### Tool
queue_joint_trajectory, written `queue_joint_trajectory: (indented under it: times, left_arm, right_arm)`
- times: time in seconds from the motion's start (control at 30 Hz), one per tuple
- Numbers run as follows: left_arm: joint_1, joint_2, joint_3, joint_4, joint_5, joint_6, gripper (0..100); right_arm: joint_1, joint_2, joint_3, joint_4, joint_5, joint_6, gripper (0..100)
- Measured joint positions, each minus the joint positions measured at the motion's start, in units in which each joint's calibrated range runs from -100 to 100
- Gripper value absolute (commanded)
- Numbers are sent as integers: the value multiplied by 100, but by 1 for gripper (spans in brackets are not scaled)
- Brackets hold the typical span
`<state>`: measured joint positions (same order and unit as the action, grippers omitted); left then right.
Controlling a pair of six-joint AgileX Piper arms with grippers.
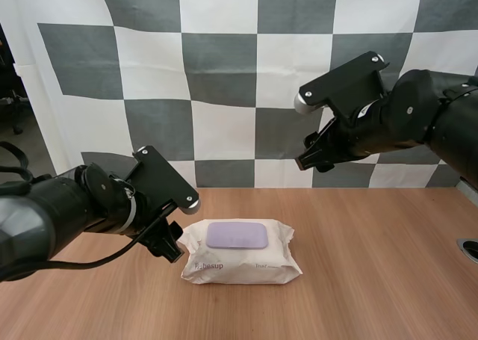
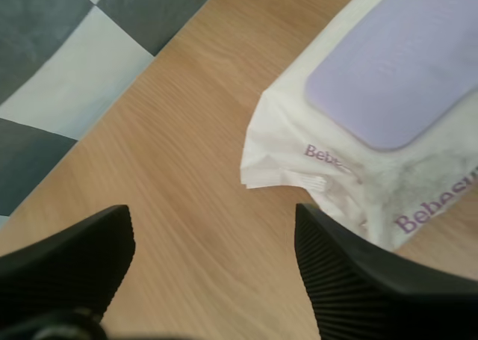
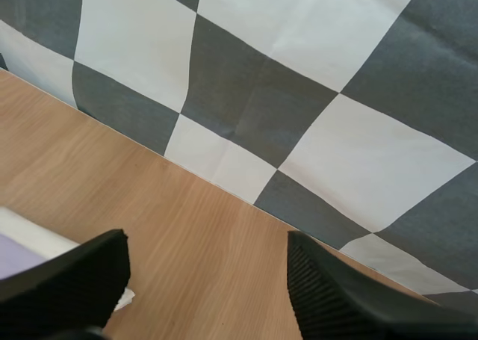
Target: Open the wet wipes lid
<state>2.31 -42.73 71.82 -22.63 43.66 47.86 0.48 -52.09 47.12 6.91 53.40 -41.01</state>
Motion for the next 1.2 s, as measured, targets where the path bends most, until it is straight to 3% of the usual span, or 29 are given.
queue_joint_trajectory:
  times: [0.27, 0.47, 0.6, 0.63, 0.8, 0.87, 1.07, 1.2]
  left_arm:
    - [9, 412, 0, -1295, 719, 1079, 100]
    - [283, 1043, 0, -2221, 927, 1888, 100]
    - [714, 1598, -66, -2886, 1833, 2473, 100]
    - [928, 1890, -244, -3140, 2251, 2756, 100]
    - [1457, 2649, -907, -3292, 3519, 3470, 100]
    - [1597, 2936, -1065, -3124, 4014, 3749, 100]
    - [1627, 3639, -1118, -2890, 5438, 4446, 100]
    - [1462, 3676, -1118, -2859, 5621, 4446, 100]
  right_arm:
    - [0, 0, 0, -2, 89, -159, 100]
    - [0, 0, 0, -35, 142, -216, 100]
    - [0, 0, 0, -35, 142, -216, 100]
    - [0, 0, 0, -35, 142, -216, 100]
    - [0, 0, 0, -23, 175, -216, 100]
    - [0, 0, 0, -23, 202, -216, 100]
    - [0, 0, 0, 4, 202, -216, 100]
    - [0, 0, 0, 4, 202, -216, 100]
